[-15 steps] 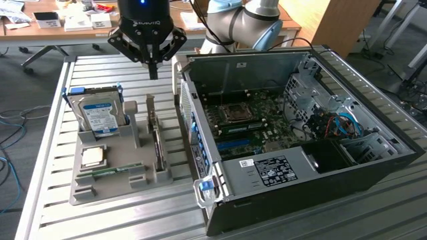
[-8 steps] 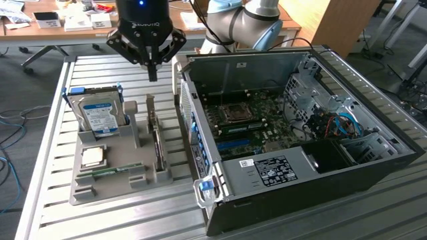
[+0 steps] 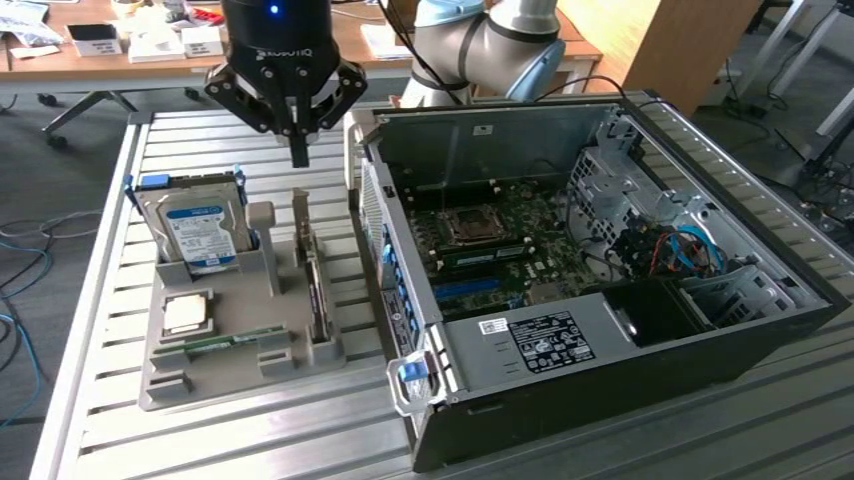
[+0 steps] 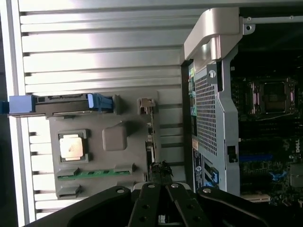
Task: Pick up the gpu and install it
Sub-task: 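Reach for the gpu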
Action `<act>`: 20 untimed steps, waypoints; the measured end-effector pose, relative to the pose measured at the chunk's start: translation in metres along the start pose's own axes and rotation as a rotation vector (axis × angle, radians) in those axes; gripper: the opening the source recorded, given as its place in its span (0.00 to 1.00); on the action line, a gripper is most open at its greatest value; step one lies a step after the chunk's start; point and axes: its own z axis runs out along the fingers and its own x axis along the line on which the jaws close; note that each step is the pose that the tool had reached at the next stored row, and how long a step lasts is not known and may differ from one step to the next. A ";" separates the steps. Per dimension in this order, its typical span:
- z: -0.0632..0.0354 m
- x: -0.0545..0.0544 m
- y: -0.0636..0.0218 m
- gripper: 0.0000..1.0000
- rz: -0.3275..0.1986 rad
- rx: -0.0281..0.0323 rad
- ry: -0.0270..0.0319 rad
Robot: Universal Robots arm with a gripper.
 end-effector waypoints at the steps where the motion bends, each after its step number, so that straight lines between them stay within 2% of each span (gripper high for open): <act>1: -0.0001 0.000 -0.0020 0.11 0.000 0.0001 0.0000; 14: -0.0012 0.002 -0.0279 0.11 0.000 0.0000 -0.0001; 20: -0.0016 0.002 -0.0359 0.11 0.000 0.0000 -0.0001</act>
